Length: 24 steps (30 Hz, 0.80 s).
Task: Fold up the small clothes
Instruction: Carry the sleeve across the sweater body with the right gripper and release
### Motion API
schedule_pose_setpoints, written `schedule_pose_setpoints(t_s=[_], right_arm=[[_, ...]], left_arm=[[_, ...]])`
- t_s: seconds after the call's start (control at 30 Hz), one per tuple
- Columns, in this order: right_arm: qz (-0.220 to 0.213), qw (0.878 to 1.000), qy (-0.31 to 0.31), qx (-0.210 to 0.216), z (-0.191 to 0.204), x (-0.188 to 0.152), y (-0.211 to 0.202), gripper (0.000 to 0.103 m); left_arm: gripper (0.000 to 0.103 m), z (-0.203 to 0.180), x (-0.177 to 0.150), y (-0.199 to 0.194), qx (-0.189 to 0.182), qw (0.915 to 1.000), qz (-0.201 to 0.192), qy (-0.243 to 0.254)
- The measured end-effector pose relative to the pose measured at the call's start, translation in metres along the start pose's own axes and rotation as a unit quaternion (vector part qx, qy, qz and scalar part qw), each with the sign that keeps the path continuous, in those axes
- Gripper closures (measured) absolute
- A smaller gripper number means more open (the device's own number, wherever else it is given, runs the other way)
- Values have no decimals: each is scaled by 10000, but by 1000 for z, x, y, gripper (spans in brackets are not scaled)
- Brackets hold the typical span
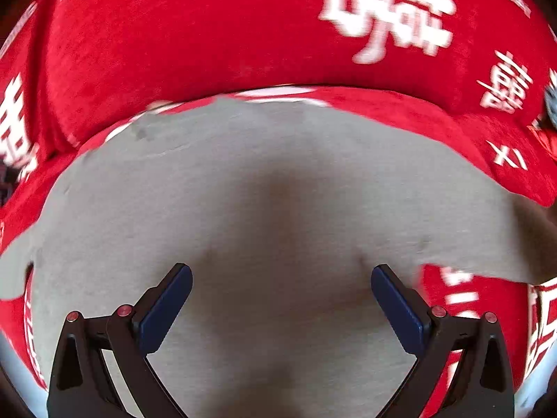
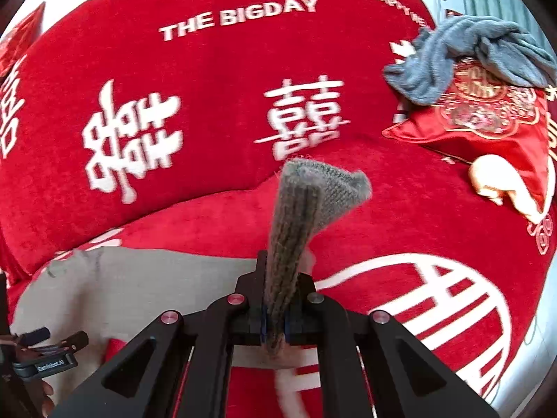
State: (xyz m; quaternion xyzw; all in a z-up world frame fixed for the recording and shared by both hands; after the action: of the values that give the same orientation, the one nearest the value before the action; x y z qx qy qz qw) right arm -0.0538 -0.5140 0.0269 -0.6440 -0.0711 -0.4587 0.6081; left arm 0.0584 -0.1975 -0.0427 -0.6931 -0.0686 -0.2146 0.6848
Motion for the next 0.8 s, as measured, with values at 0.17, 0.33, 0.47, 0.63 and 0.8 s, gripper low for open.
schedule_pose_setpoints(t_s=[0.17, 0.33, 0.47, 0.63, 0.8], right_arm=[[160, 9995, -130, 233, 50, -8, 5, 97], [201, 9985, -365, 364, 109, -16, 7, 97], [204, 9967, -641, 447, 154, -26, 5, 97], [197, 9931, -1006, 577, 214, -42, 3, 97], [251, 9886, -1318, 682, 268, -53, 4, 97]], left_arm=[[0, 56, -10, 1, 58, 9994, -1, -339], [0, 101, -21, 3, 96, 9984, 19, -563], [0, 134, -28, 8, -5, 9959, 85, -896], [0, 162, -36, 6, 2, 9944, 30, -1061], [0, 191, -44, 5, 27, 9927, -17, -1204]])
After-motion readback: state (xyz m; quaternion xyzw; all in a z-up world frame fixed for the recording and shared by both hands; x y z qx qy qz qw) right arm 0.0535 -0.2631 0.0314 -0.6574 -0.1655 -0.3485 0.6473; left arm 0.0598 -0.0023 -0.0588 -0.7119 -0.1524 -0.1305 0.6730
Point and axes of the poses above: each gripper's, at about its wrist camera, not at the fingertips, and y roughly the way its jaws point, z to its left, x to its top, the point moved 7 cm from there along y, roughly the way its jaws point, and after that the axes turned 2 degrees about z, right-handed, at the moved point
